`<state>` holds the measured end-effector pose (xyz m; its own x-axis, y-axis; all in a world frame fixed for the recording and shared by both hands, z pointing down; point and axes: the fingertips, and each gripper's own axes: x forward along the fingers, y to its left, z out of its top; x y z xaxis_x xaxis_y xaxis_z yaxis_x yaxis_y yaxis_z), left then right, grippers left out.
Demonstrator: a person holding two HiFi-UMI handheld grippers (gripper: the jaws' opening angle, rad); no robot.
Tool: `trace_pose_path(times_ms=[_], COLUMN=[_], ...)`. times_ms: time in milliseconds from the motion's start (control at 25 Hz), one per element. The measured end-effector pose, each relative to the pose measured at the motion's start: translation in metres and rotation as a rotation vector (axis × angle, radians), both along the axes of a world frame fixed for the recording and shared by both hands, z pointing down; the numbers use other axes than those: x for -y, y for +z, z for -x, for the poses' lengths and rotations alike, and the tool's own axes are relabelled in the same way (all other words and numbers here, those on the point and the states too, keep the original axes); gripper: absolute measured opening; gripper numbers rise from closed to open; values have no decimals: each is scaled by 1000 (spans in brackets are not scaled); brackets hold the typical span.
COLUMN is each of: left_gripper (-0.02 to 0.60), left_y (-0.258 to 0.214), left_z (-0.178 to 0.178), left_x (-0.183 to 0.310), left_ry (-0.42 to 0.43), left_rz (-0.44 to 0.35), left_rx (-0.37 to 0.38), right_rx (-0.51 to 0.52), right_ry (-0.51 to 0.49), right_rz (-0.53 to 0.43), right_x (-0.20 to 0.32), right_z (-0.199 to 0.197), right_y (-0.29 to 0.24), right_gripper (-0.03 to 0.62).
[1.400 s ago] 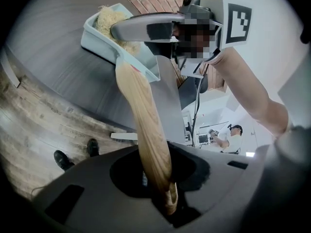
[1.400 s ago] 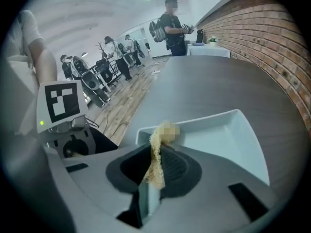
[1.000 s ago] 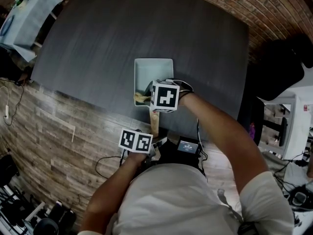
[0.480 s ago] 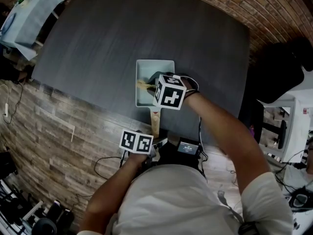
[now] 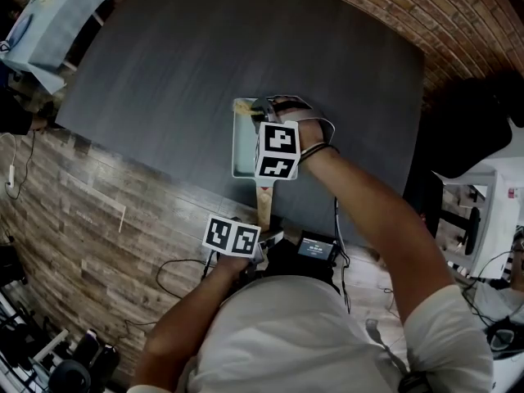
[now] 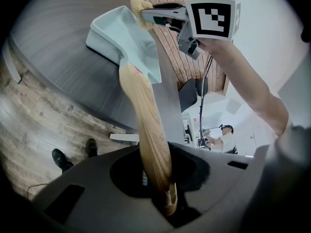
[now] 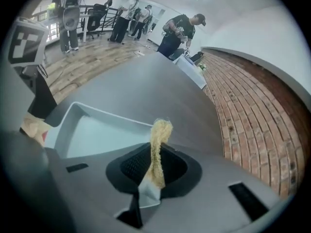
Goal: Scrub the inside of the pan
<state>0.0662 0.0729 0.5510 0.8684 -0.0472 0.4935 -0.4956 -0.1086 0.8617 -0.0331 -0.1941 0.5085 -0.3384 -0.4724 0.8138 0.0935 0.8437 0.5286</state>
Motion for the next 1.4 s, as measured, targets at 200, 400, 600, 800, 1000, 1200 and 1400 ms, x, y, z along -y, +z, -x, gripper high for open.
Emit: trace_pose_path(times_ms=[200, 400, 600, 800, 1000, 1200, 1400], left_gripper=[80, 78, 78, 77, 78, 78, 77], left_y=[0, 0, 0, 0, 0, 0, 0], left_z=[1, 2, 3, 3, 1, 2, 2], left_x=[0, -2, -2, -1, 0, 0, 0], left_ry=[-7, -14, -17, -19, -20, -22, -21], left_rz=[0, -2, -3, -4, -6, -5, -7], left_rx=[0, 0, -2, -5, -9, -12, -14], right_rx=[-72, -111, -125, -145, -164, -172, -183], right_ry=[-17, 8, 21, 16, 1, -12, -44], right_rz=[-71, -52, -12, 42, 101, 148, 177], right_x=[7, 6, 3, -2, -12, -25, -42], right_z=[2, -7, -10, -7, -11, -13, -13], right_y=[12, 30, 42, 48, 50, 50, 51], right_gripper=[57, 57, 57, 57, 55, 55, 55])
